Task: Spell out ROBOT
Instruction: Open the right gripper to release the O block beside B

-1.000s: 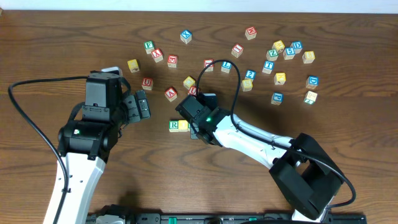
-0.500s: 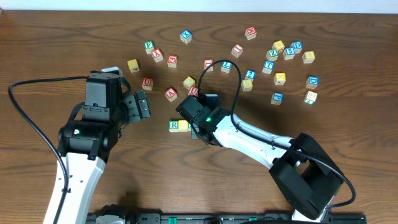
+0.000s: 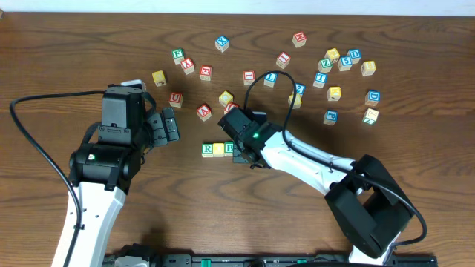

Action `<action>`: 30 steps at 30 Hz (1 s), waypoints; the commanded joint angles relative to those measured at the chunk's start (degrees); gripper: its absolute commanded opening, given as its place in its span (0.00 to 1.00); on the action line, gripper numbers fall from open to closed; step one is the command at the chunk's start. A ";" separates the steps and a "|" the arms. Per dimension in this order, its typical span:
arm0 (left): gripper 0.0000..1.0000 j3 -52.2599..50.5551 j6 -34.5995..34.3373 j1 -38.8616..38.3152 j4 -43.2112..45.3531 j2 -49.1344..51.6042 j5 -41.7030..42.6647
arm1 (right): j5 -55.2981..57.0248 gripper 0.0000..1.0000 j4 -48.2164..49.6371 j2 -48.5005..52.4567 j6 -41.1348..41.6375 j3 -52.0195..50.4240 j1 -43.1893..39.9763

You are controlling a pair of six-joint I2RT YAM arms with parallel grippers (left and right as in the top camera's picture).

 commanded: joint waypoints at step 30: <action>0.98 1.11 0.52 0.35 -0.02 0.02 -0.11 | -2.73 0.01 2.62 3.30 -1.36 0.02 -0.17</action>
